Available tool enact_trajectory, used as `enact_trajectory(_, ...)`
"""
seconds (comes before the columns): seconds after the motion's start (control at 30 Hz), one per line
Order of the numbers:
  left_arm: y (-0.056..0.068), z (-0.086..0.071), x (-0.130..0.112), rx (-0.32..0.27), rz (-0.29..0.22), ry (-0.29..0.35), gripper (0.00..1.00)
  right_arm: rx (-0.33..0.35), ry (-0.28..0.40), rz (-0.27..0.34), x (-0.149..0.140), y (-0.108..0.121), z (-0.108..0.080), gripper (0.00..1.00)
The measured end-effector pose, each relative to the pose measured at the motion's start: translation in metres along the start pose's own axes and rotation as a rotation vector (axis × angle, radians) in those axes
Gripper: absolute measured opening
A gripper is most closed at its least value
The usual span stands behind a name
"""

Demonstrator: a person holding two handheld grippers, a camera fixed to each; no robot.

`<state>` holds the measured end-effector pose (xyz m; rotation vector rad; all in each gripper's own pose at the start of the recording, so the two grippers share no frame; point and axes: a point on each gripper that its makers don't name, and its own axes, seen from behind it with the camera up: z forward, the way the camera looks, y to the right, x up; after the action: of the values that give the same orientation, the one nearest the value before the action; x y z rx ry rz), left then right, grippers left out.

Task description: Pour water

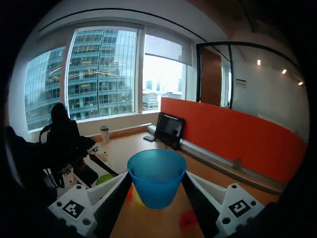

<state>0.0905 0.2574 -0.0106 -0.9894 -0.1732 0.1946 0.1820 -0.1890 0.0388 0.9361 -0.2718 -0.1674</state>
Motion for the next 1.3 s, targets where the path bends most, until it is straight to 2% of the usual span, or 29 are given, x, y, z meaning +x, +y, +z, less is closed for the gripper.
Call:
enact_trajectory(0.3,0.006,0.005,-0.026,-0.020,-0.001,-0.070,0.90,0.012,-0.056,0.005,-0.034,0.001,0.005,0.90)
enact_trajectory(0.6,0.010,0.012,-0.054,-0.040,-0.013,-0.145,0.90,0.015,-0.122,-0.032,-0.072,0.000,0.011,0.90)
enact_trajectory(1.3,0.021,0.023,-0.108,-0.075,-0.025,-0.292,0.90,0.035,-0.232,-0.058,-0.143,-0.004,0.026,0.90)
